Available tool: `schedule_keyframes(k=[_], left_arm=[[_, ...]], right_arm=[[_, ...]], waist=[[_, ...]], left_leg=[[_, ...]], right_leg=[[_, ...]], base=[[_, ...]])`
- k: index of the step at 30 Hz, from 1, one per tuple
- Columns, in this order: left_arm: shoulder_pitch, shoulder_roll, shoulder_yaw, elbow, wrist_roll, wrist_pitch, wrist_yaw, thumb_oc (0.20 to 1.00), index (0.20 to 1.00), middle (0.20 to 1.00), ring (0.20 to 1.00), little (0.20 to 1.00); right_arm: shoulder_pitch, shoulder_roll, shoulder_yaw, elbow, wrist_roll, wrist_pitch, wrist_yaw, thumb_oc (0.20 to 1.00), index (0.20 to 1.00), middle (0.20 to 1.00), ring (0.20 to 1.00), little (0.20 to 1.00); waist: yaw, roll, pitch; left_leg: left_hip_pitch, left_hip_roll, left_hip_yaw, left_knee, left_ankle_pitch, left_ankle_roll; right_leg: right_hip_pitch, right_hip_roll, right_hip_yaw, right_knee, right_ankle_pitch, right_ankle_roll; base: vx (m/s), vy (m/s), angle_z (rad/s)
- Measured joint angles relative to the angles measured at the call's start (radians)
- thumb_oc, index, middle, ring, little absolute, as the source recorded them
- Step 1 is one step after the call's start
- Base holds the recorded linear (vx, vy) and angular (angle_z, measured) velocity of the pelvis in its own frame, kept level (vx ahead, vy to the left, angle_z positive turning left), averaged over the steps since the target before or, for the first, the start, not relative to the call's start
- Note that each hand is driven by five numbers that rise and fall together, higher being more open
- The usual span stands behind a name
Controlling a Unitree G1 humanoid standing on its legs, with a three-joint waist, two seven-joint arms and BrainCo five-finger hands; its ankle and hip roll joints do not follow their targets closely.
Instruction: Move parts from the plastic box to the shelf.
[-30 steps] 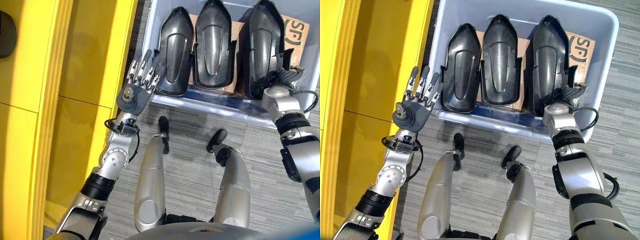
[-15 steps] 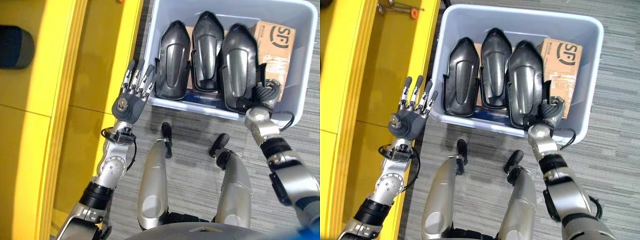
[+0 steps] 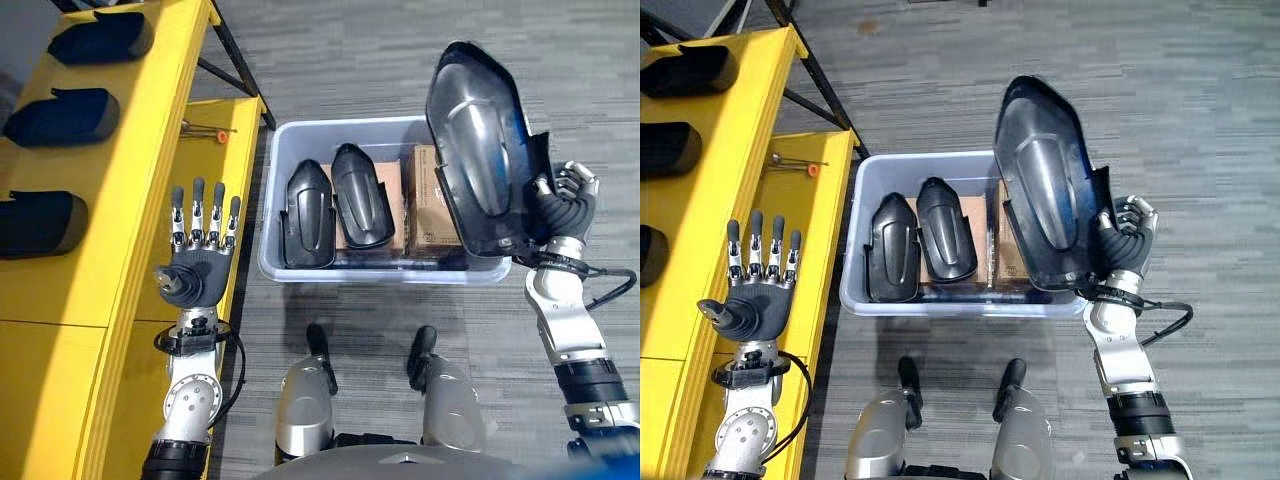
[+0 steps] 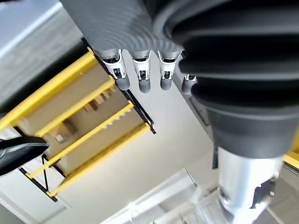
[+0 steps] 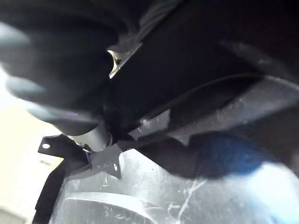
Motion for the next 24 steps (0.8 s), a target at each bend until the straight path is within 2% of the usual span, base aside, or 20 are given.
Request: schedule_keyframes(k=[1,3,4,5,8,10,13,17,19,20,21,22,23,24], left_arm=[[0.013,0.000,0.000,0.001,0.003,0.004,-0.002,1.000,1.000,1.000,1.000,1.000],[0.018,0.005,-0.001,0.022,0.030,0.007,0.018,1.000,1.000,1.000,1.000,1.000],[0.019,-0.002,-0.005,0.022,0.054,0.005,0.052,1.000,1.000,1.000,1.000,1.000],[0.024,0.008,-0.014,0.021,0.111,0.002,0.111,1.000,1.000,1.000,1.000,1.000],[0.015,0.019,-0.039,0.018,0.198,-0.001,0.207,1.000,1.000,1.000,1.000,1.000],[0.023,0.028,-0.055,0.018,0.225,0.003,0.256,1.000,1.000,1.000,1.000,1.000],[0.025,0.063,-0.069,0.019,0.280,0.012,0.285,1.000,1.000,1.000,1.000,1.000],[0.019,0.091,-0.117,0.020,0.339,0.032,0.316,1.000,1.000,1.000,1.000,1.000],[0.014,0.093,-0.135,0.020,0.364,0.037,0.326,1.000,1.000,1.000,1.000,1.000],[-0.009,0.094,-0.156,0.036,0.368,0.045,0.331,1.000,1.000,1.000,1.000,1.000],[-0.018,0.101,-0.169,0.039,0.370,0.050,0.353,1.000,1.000,1.000,1.000,1.000],[-0.024,0.105,-0.169,0.039,0.370,0.052,0.366,1.000,1.000,1.000,1.000,1.000],[-0.034,0.113,-0.168,0.039,0.367,0.056,0.372,1.000,1.000,1.000,1.000,1.000],[-0.050,0.133,-0.168,0.038,0.367,0.061,0.372,1.000,1.000,1.000,1.000,1.000]], right_arm=[[0.036,0.000,0.044,-0.002,0.019,0.012,0.064,0.200,0.200,0.200,0.200,0.200],[0.073,0.012,0.103,-0.013,0.041,0.024,0.158,0.200,0.200,0.200,0.200,0.200],[0.094,0.023,0.139,-0.028,0.069,0.045,0.189,0.200,0.200,0.200,0.200,0.200],[0.115,0.049,0.216,-0.044,0.087,0.064,0.248,0.200,0.200,0.200,0.200,0.200],[0.113,0.077,0.284,-0.069,0.096,0.080,0.295,0.200,0.200,0.200,0.200,0.200],[0.113,0.077,0.321,-0.094,0.106,0.090,0.300,0.200,0.200,0.200,0.200,0.200],[0.106,0.076,0.336,-0.110,0.129,0.090,0.302,0.200,0.200,0.200,0.200,0.200],[0.101,0.077,0.358,-0.135,0.155,0.092,0.297,0.200,0.200,0.200,0.200,0.200],[0.098,0.091,0.386,-0.135,0.165,0.092,0.294,0.200,0.200,0.200,0.200,0.200],[0.087,0.103,0.409,-0.136,0.167,0.096,0.277,0.200,0.200,0.200,0.200,0.200],[0.079,0.114,0.434,-0.136,0.176,0.109,0.259,0.200,0.200,0.200,0.200,0.200],[0.080,0.120,0.439,-0.136,0.179,0.110,0.256,0.200,0.200,0.200,0.200,0.200],[0.084,0.121,0.447,-0.136,0.182,0.111,0.251,0.200,0.200,0.200,0.200,0.200],[0.087,0.118,0.449,-0.137,0.182,0.111,0.249,0.200,0.200,0.200,0.200,0.200]], waist=[[0.005,-0.011,-0.043],[0.021,-0.020,-0.068],[0.025,-0.021,-0.072],[0.038,-0.033,-0.101],[0.067,-0.033,-0.107],[0.091,-0.034,-0.125],[0.127,-0.051,-0.144],[0.144,-0.072,-0.153],[0.155,-0.097,-0.170],[0.161,-0.101,-0.173],[0.155,-0.094,-0.176],[0.157,-0.092,-0.176],[0.141,-0.086,-0.180],[0.109,-0.083,-0.183]], left_leg=[[-0.002,-0.007,-0.007,-0.009,0.001,-0.003],[0.002,-0.019,-0.024,-0.017,0.001,-0.003],[0.019,-0.026,-0.030,-0.025,0.001,-0.002],[0.015,-0.039,-0.048,-0.029,-0.001,0.003],[0.015,-0.065,-0.077,-0.030,-0.003,0.015],[0.009,-0.093,-0.109,-0.029,-0.014,0.031],[-0.008,-0.117,-0.117,-0.021,-0.028,0.045],[-0.030,-0.154,-0.136,0.040,-0.062,0.080],[-0.043,-0.178,-0.135,0.073,-0.091,0.095],[-0.053,-0.187,-0.137,0.103,-0.113,0.115],[-0.035,-0.189,-0.132,0.085,-0.113,0.132],[-0.016,-0.195,-0.145,0.068,-0.104,0.142],[-0.009,-0.198,-0.191,0.046,-0.076,0.150],[-0.005,-0.197,-0.226,0.000,-0.049,0.147]], right_leg=[[0.001,-0.008,-0.012,-0.002,-0.011,0.009],[0.019,-0.018,-0.026,-0.009,-0.011,0.016],[0.047,-0.022,-0.037,-0.018,-0.008,0.020],[0.055,-0.037,-0.052,-0.024,-0.010,0.026],[0.092,-0.060,-0.085,-0.040,-0.002,0.040],[0.136,-0.086,-0.128,-0.070,0.009,0.061],[0.145,-0.109,-0.144,-0.084,0.013,0.069],[0.193,-0.146,-0.193,-0.106,0.037,0.099],[0.202,-0.172,-0.206,-0.107,0.045,0.101],[0.191,-0.204,-0.230,-0.058,0.070,0.101],[0.168,-0.227,-0.237,0.007,0.143,0.074],[0.156,-0.225,-0.226,0.041,0.142,0.080],[0.144,-0.166,-0.144,0.065,0.083,0.116],[0.143,-0.089,-0.071,0.072,0.039,0.116]], base=[[0.10,0.199,0.30],[0.05,0.164,0.30],[0.02,0.238,0.36],[0.02,0.236,0.38],[-0.01,0.277,0.46],[-0.03,0.241,0.53],[-0.03,0.185,0.27],[-0.03,0.181,0.31],[-0.01,0.208,0.25],[0.06,0.144,0.29],[0.09,0.091,0.24],[0.09,0.010,0.36],[0.07,-0.015,0.80],[0.11,-0.043,0.97]])
